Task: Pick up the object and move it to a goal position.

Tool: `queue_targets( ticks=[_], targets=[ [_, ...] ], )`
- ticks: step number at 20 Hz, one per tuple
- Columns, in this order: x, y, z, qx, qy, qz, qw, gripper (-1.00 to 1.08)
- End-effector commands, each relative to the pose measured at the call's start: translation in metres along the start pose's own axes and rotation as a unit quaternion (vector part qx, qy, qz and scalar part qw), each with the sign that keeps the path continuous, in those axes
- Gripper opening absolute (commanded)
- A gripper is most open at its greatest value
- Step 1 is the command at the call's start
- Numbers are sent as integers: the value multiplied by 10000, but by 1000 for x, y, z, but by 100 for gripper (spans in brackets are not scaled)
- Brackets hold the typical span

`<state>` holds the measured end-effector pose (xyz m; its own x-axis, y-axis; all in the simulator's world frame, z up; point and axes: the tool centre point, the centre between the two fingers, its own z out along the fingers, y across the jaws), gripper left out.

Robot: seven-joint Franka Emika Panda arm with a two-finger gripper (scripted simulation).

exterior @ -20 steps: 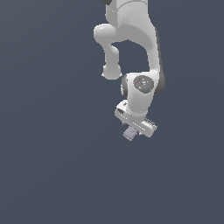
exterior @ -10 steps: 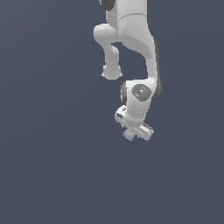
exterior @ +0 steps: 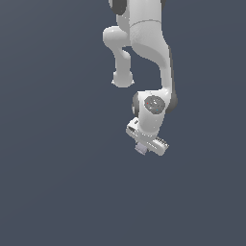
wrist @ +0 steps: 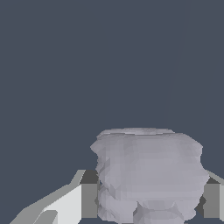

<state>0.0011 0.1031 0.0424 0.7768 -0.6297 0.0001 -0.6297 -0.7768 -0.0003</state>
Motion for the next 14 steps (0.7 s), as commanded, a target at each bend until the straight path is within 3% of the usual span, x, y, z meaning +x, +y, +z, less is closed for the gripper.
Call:
queue_targets(
  ticks=[1,14],
  targets=[
    [0,0,0,-2,-1,2,10000,-100],
    [-3,6,-13,1,1,2,10000,-100]
  ],
)
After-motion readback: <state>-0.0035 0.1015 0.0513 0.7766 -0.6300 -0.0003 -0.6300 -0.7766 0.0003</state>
